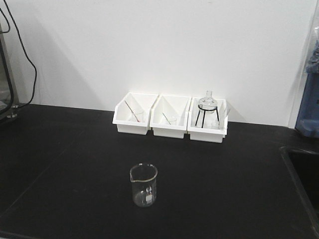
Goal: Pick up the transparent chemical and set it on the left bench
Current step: 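Hold the pipette in the right gripper while the base drives to the bins bench, then move the right gripper over the empty beaker and lower the pipette in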
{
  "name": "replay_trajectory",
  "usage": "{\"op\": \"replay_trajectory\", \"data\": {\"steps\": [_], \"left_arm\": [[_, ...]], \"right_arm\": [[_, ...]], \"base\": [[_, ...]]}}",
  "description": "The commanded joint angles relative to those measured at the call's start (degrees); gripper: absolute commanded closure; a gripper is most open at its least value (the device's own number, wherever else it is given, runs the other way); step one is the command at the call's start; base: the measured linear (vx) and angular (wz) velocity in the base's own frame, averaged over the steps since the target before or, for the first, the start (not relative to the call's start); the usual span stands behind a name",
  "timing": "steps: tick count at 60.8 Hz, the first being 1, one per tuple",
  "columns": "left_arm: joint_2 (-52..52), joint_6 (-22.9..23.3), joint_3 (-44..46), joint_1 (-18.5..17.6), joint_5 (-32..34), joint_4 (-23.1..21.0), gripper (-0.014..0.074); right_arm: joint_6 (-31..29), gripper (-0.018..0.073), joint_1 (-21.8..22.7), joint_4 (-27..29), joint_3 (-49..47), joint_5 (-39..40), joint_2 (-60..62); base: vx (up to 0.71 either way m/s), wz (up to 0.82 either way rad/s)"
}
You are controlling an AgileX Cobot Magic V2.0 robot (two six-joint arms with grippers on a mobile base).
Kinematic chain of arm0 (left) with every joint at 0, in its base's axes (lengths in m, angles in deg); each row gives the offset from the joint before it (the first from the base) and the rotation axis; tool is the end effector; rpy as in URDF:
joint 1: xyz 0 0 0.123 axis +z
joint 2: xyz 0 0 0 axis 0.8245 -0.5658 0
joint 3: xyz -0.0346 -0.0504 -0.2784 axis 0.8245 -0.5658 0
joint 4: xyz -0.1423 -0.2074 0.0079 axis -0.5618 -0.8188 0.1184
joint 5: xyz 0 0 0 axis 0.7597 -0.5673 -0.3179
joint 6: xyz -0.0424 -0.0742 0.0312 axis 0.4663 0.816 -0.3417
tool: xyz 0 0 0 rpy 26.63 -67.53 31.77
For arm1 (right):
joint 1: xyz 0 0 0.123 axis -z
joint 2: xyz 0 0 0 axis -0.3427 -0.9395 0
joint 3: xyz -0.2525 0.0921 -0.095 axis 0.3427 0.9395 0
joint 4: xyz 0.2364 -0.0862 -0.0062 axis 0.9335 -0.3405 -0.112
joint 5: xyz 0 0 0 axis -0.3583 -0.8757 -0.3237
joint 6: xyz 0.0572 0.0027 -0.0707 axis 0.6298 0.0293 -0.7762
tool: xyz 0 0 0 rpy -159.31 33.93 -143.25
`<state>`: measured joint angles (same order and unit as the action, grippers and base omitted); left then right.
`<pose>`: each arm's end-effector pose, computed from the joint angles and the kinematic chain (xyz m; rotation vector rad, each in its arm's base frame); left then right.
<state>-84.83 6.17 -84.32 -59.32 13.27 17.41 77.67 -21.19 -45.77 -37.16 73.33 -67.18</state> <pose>0.0564 -0.0037 0.2036 0.0743 1.5102 -0.0274 0.1093 0.0195 0.1812 -0.2402 1.7934 0.1196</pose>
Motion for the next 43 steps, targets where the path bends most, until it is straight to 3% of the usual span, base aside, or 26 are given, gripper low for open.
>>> {"op": "replay_trajectory", "data": {"steps": [1,43], "left_arm": [[1.1,0.4,-0.9,-0.1,4.5,0.0,0.0600],[1.1,0.4,-0.9,-0.1,4.5,0.0,0.0600]], "right_arm": [[-0.1,0.0560,0.0,0.3,0.6,3.9,0.1],[-0.8,0.0559,0.1,0.3,0.6,4.0,0.1]], "base": [[0.28,0.02],[0.17,-0.01]]}}
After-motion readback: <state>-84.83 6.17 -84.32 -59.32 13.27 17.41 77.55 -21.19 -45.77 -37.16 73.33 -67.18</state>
